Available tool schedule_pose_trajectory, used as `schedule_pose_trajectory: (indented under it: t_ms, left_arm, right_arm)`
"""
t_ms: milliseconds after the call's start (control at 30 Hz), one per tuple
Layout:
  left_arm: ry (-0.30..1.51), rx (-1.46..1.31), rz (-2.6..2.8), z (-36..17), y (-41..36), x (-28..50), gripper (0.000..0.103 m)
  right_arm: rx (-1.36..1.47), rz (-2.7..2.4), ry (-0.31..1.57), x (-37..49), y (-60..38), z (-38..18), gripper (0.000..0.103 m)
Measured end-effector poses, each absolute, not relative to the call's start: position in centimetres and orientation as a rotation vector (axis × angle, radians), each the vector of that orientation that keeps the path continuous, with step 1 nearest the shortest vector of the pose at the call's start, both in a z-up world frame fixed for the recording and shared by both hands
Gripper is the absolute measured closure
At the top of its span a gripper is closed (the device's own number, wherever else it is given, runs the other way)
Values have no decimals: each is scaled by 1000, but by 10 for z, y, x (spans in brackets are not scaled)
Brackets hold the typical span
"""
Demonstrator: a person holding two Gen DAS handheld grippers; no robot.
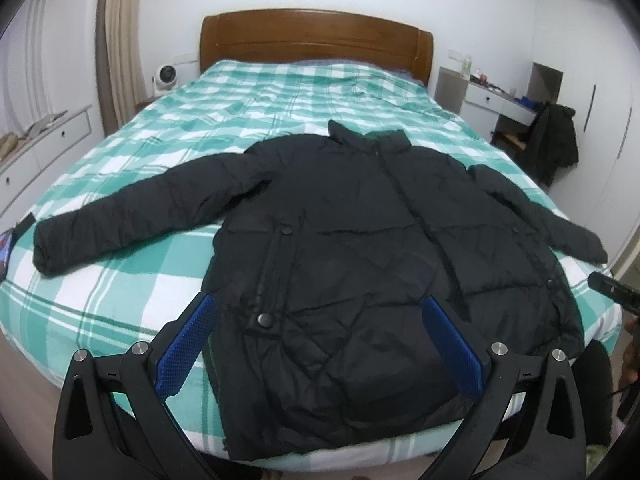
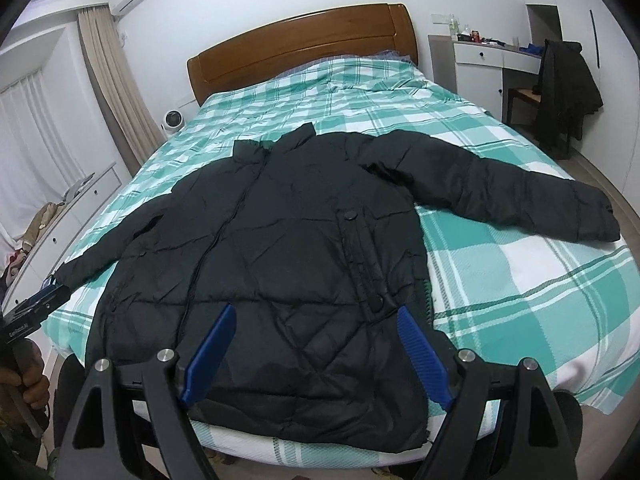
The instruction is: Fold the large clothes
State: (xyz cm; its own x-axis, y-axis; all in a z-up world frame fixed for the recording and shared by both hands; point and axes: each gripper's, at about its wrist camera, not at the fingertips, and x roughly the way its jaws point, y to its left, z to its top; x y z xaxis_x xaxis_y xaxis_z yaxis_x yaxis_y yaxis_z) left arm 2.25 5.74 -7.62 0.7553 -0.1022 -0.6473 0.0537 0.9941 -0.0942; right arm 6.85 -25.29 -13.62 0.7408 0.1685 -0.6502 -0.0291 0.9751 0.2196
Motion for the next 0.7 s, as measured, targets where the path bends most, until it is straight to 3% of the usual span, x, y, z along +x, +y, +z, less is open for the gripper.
schedule_pose_trajectory:
  t_ms: [700]
  left_arm:
    - [749,-33,-64,-90,52,26,1]
  right_arm:
    - [275,28,783,75,-274,-156,19]
